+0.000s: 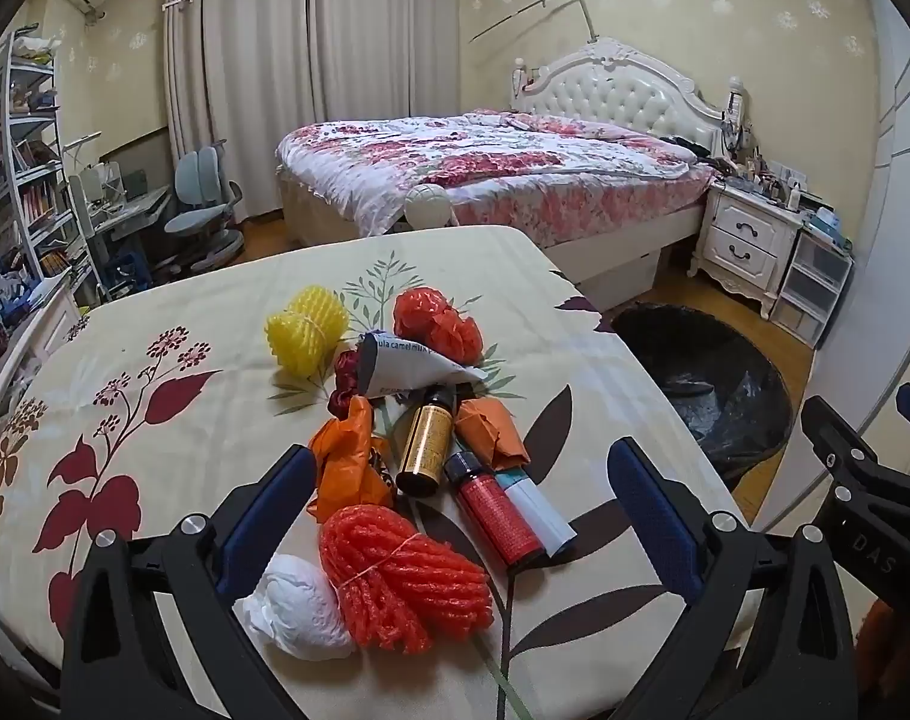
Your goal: Collect trash
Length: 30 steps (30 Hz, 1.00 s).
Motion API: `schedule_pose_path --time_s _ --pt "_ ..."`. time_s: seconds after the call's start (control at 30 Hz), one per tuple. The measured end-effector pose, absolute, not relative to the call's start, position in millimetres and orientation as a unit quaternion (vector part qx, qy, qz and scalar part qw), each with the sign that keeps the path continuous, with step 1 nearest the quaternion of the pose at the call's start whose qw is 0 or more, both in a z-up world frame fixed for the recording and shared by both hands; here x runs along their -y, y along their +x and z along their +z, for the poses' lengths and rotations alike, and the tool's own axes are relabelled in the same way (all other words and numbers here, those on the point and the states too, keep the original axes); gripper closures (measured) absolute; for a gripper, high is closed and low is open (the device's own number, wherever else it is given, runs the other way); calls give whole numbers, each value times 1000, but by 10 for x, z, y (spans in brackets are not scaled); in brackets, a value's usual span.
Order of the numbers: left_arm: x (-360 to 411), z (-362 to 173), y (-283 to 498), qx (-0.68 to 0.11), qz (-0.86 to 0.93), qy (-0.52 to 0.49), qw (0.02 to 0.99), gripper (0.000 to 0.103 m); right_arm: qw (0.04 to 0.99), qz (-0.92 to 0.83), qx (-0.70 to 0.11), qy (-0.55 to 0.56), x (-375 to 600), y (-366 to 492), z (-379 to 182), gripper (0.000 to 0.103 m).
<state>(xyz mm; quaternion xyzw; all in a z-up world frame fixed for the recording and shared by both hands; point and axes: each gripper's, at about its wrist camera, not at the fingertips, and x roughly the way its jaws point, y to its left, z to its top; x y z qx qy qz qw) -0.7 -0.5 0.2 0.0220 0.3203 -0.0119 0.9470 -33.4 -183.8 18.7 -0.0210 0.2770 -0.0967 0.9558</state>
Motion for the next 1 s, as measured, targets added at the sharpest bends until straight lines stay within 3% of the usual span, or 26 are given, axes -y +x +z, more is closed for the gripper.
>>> schedule_pose_path --time_s 1.0 --pt "-9 13 -2 -322 -10 21 947 6 955 -96 -279 -19 1849 -358 183 4"
